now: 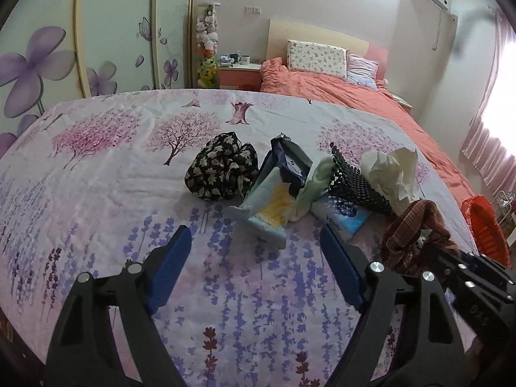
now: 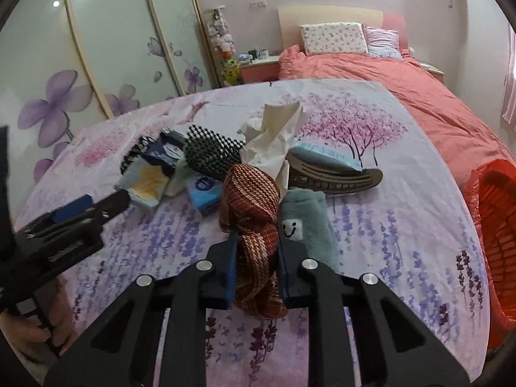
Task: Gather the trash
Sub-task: 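Grasp the brown plaid cloth with the right tool while the left tool grasps the blue-white snack bag, then carry the plaid cloth and snack bag over the red basket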
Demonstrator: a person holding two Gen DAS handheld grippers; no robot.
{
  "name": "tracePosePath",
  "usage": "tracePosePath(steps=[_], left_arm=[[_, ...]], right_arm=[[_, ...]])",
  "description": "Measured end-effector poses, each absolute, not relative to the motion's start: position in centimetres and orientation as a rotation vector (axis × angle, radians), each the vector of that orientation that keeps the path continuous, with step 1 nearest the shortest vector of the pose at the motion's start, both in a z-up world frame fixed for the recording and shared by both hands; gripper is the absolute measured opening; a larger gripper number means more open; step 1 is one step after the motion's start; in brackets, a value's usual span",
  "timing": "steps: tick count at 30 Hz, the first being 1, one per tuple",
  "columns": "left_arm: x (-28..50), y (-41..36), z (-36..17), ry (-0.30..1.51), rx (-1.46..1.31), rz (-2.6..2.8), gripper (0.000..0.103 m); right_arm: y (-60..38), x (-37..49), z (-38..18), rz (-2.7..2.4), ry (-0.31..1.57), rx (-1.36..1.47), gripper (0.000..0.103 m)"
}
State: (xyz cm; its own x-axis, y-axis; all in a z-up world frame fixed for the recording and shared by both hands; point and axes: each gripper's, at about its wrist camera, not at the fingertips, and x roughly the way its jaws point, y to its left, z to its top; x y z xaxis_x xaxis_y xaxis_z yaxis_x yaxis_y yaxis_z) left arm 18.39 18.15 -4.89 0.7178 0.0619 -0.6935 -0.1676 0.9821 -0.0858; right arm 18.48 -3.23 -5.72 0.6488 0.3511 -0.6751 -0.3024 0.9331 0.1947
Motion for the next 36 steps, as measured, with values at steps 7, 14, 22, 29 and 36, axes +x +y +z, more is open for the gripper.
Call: tracePosePath(steps=[7,14,22,29,36], left_arm=[[20.0,18.6,-5.8,0.779,-0.155,0.119,0.079],[22.1,18.1,-6.6,0.813,-0.134,0.133,0.079],[23.3,18.4,-7.1,0.832,-0.140,0.113,0.063],[24.6,18.6,-7.9,0.853,-0.151,0.072,0.046],[25.1,18.7,-8.3,0.863,-0.198,0.062,0.043]], right_arm=[[-5.0,17.8,-2.9,0.363,0.698,0.129,0.018],[-7.5,17.6,-1.3,0.319,0.640,0.190,0.017],[-10.2,18.3,-0.7,0.253,0.602,0.228,0.017],[-11.1,18.6,-2.3,0.216,0.634,0.241,0.017],[-11.5,18.5,-2.7,0.205,0.647,0.242,0.017]])
